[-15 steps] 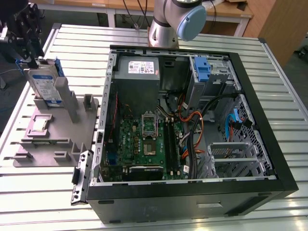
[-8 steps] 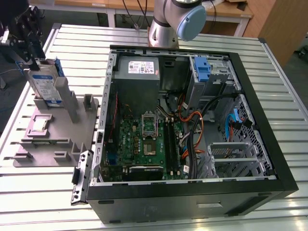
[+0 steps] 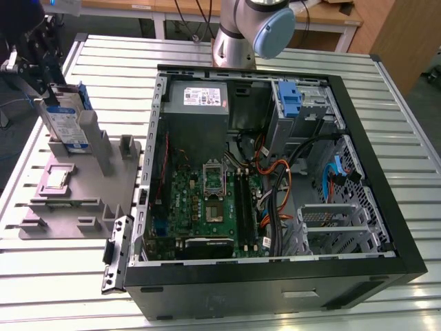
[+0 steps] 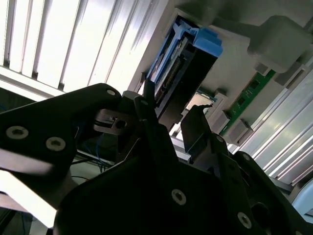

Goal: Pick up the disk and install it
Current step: 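Pick up the disk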

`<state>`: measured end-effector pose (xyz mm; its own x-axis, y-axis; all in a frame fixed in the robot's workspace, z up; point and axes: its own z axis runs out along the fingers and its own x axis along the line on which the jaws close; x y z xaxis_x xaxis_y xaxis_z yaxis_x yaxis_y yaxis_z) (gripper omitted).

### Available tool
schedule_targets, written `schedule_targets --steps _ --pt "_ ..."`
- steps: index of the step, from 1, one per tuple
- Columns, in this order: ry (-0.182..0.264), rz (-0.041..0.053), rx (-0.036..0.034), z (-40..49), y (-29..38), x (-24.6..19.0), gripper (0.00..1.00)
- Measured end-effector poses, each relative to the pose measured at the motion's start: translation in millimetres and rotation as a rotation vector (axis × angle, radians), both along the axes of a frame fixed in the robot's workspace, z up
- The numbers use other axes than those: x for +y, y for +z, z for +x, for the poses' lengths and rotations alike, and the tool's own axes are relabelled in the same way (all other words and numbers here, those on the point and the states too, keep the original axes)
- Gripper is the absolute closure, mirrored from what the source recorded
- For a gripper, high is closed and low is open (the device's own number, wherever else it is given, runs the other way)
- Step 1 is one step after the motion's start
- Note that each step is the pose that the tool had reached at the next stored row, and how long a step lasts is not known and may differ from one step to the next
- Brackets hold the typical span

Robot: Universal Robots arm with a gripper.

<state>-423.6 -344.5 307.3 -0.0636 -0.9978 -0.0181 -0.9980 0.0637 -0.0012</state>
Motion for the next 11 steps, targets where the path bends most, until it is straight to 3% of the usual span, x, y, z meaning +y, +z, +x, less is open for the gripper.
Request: schedule_targets --steps 4,11 --pt "0.0 -0.0001 0.0001 0.1 -4.2 0.0 0.51" --pt "-0.031 -0.0001 0.0001 0.6 -5.2 -0.1 0.51"
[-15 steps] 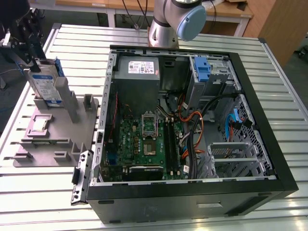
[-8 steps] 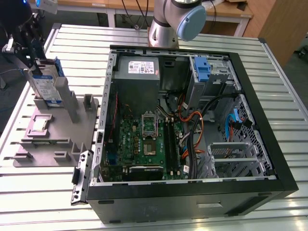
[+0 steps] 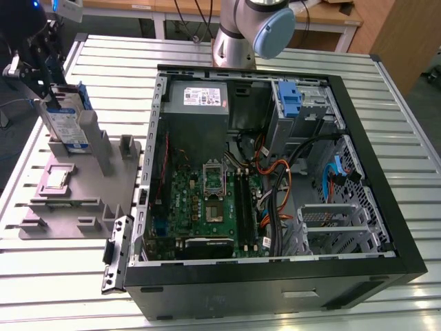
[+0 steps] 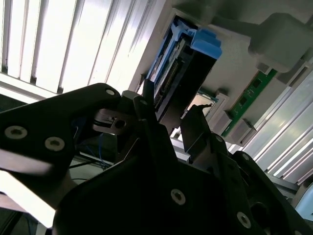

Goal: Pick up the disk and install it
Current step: 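Pick up the disk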

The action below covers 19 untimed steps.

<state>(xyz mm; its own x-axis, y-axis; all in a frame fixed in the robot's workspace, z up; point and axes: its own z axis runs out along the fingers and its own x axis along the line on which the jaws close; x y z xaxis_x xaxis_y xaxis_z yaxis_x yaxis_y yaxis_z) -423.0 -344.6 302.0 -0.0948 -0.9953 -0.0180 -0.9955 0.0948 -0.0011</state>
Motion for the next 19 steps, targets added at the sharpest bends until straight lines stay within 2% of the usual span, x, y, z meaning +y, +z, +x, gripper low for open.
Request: schedule_targets --steps 5,9,13,15,19 --pt "0.0 0.0 0.0 0.0 -0.2 0.0 0.51" --pt "-0.004 0.0008 -0.0001 0.0 -3.4 0.0 0.51" --pt "-0.035 0.0007 0.0002 0.0 -5.1 0.0 0.51" --pt "-0.036 0.0008 0.0002 0.1 -5.2 0.0 0.51" --pt "-0.037 0.001 -0.0003 0.0 -5.9 2.2 0.51"
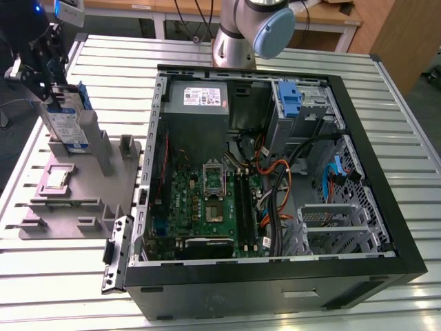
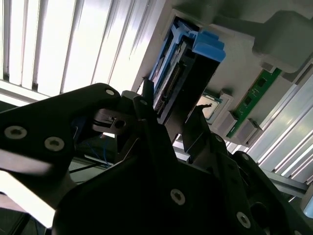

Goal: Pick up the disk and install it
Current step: 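Pick up the disk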

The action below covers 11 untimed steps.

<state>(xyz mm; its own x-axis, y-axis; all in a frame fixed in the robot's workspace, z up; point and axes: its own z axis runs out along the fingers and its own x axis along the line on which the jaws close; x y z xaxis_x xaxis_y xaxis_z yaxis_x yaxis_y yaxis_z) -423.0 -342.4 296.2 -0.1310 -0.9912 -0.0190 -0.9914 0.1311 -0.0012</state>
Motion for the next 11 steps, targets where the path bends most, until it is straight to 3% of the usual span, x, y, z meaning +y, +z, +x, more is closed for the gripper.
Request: schedule_targets --steps 11 --pt "0.0 -0.0001 0.0003 0.0 0.1 0.2 0.51"
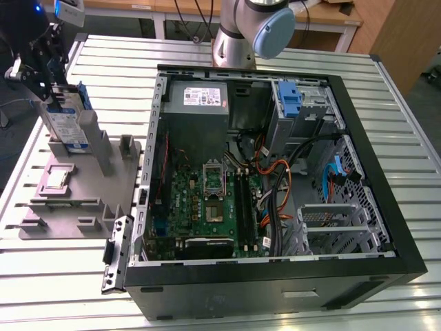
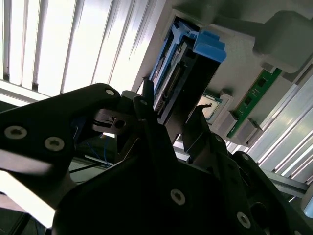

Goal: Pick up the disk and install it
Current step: 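Pick up the disk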

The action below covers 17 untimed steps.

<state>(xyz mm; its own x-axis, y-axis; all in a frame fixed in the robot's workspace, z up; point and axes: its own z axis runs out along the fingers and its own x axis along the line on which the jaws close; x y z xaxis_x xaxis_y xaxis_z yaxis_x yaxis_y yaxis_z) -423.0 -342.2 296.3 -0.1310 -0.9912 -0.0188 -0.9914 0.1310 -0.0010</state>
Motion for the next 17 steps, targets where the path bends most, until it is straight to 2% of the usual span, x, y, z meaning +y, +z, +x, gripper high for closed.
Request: schedule_targets --steps 1,2,3,4,17 --pt "0.0 0.0 0.0 0.0 0.0 0.0 0.53" --pt "0.0 0.0 0.0001 0.0 0.0 0.1 0.59" --pt "0.0 0.0 0.0 0.0 0.0 0.1 0.59" --pt "0.0 0.0 0.0 0.0 0.0 0.1 0.64" --pt "0.0 0.0 -0.0001 0.0 -0.1 0.4 0.64"
